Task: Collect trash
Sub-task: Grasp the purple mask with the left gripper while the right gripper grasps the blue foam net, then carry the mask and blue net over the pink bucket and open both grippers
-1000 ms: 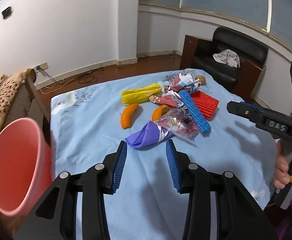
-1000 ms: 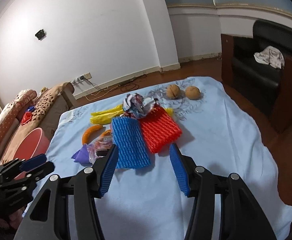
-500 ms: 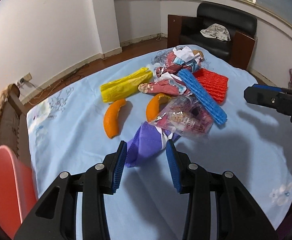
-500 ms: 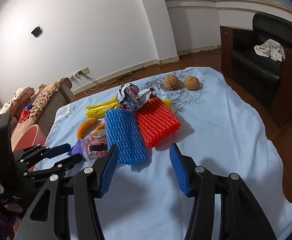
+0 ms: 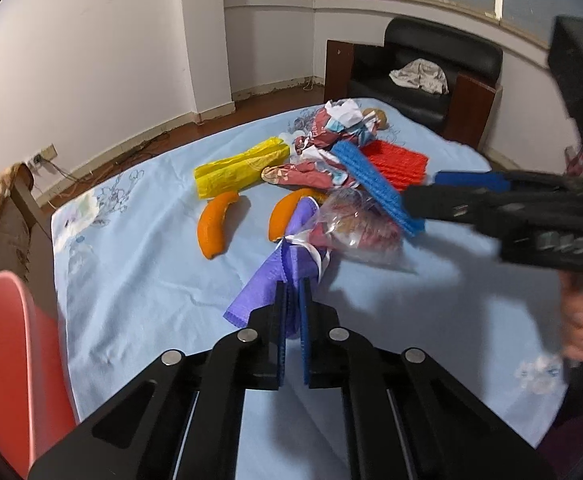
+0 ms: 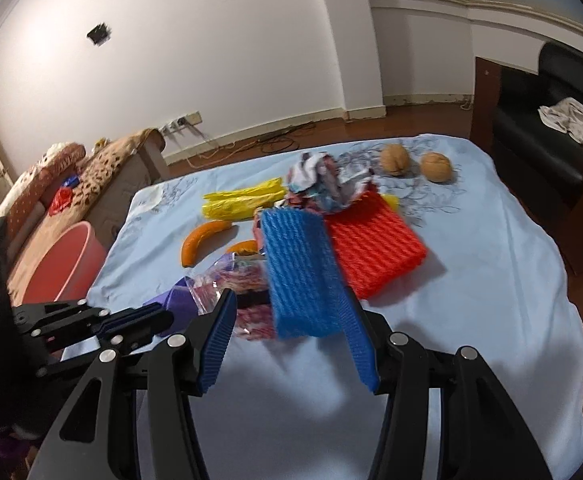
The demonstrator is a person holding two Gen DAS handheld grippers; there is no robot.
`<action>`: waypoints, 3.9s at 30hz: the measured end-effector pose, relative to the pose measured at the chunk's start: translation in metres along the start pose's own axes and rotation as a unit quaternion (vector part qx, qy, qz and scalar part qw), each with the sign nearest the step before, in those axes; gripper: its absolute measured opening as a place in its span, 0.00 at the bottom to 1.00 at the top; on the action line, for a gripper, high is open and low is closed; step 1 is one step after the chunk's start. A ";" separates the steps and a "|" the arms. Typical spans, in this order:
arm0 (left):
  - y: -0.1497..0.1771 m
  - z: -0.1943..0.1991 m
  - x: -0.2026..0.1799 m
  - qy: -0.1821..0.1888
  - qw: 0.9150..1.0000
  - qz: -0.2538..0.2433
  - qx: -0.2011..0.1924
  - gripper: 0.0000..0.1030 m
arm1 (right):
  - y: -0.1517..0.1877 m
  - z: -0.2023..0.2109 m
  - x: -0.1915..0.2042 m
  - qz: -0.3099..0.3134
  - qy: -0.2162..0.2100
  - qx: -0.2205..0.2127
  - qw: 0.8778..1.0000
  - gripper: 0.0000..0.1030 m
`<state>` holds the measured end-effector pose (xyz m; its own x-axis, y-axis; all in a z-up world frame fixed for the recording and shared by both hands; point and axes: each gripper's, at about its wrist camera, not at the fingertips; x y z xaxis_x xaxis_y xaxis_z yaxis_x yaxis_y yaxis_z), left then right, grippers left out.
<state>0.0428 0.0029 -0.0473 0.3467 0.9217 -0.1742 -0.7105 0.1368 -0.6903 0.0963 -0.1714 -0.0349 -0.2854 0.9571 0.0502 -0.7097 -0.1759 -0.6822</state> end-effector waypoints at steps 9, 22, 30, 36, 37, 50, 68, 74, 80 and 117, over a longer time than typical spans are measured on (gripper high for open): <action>0.009 0.024 0.002 0.006 0.998 0.051 -0.020 0.05 | 0.006 -0.032 -0.003 -0.012 0.029 0.058 0.998 0.14; 0.009 0.059 -0.002 -0.003 0.996 0.065 -0.067 0.05 | 0.004 0.010 -0.015 -0.025 -0.003 0.028 0.999 0.11; 0.015 0.069 -0.002 -0.013 0.994 0.072 -0.076 0.05 | 0.020 0.007 -0.011 -0.016 0.008 0.052 0.999 0.09; 0.015 0.080 -0.001 -0.029 0.992 0.079 -0.093 0.05 | 0.008 0.023 -0.003 -0.018 -0.004 0.018 1.000 0.09; 0.015 0.083 0.000 -0.034 0.991 0.081 -0.097 0.05 | 0.006 0.026 0.001 -0.016 -0.013 0.012 1.000 0.09; 0.028 0.144 0.018 -0.146 0.969 0.110 -0.166 0.05 | -0.015 0.038 0.102 0.067 -0.125 -0.012 0.990 0.09; 0.074 0.201 0.091 -0.261 0.922 0.223 -0.181 0.05 | -0.034 0.033 0.243 0.149 -0.224 0.013 0.963 0.09; 0.086 0.195 0.107 -0.272 0.916 0.244 -0.164 0.05 | -0.029 0.016 0.267 0.155 -0.228 0.035 0.960 0.09; 0.095 0.190 0.121 -0.280 0.912 0.261 -0.149 0.05 | -0.023 -0.002 0.288 0.171 -0.222 0.050 0.959 0.09; 0.099 0.194 0.140 -0.248 0.913 0.289 -0.145 0.45 | -0.025 -0.001 0.304 0.202 -0.188 0.013 0.961 0.46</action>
<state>-0.0978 0.2157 -0.0039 -0.4060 0.8706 -0.2781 -0.4699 -0.4598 -0.7535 0.0280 0.1247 -0.0037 -0.7502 0.6596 0.0474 -0.5061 -0.5264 -0.6832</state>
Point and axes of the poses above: each gripper's, at about its wrist camera, not at the fingertips, and z roughly against the way its jaws point, x to its left, y to its underside, and after that the axes turned 13 degrees about y, right-handed
